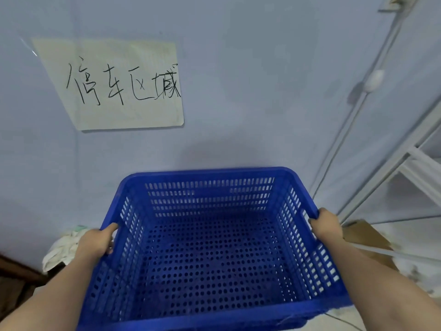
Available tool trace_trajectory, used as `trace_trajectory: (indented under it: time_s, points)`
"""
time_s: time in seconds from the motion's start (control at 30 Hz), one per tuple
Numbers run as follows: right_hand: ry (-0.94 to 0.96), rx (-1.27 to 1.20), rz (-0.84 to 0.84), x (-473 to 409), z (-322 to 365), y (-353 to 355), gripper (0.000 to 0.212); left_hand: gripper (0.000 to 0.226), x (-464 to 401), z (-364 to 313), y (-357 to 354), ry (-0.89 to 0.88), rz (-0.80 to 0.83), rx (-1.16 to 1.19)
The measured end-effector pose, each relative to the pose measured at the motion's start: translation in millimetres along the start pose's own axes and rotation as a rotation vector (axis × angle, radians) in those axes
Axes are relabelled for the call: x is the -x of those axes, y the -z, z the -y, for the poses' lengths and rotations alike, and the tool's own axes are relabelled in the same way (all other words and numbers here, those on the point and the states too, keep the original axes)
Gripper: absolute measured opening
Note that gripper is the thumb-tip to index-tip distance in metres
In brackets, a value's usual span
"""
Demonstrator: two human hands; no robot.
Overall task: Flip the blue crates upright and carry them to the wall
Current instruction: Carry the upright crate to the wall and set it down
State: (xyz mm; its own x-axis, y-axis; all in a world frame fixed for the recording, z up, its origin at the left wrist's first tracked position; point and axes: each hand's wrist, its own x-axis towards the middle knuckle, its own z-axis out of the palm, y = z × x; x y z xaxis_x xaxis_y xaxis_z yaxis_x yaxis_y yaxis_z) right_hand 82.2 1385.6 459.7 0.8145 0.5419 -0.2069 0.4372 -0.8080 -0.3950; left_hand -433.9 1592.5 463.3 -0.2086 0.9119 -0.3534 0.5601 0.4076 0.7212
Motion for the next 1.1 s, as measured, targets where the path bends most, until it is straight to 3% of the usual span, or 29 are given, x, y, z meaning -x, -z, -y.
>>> trace_trajectory:
  time_s: [0.3,0.5,0.63,0.8,1.1]
  points:
    - [-0.019,-0.033,-0.040,-8.7,2.4,3.8,0.027,0.037,-2.2,2.6,-9.6,-0.009,0.033,0.057]
    - [0.007,0.090,0.053,-21.8,5.2,4.1,0.031,0.043,-16.3,6.6,-23.5,0.004,0.018,0.001]
    - [0.043,0.104,0.078,-23.8,3.7,4.3,0.020,0.047,-17.7,4.9,-24.6,-0.025,-0.006,-0.072]
    - [-0.005,0.151,0.145,-19.6,8.5,10.7,0.035,0.047,-25.4,7.7,-17.9,0.042,0.065,-0.063]
    - [-0.028,0.090,0.197,-20.1,7.3,11.3,0.035,0.041,-19.0,3.8,-17.9,0.057,0.090,-0.091]
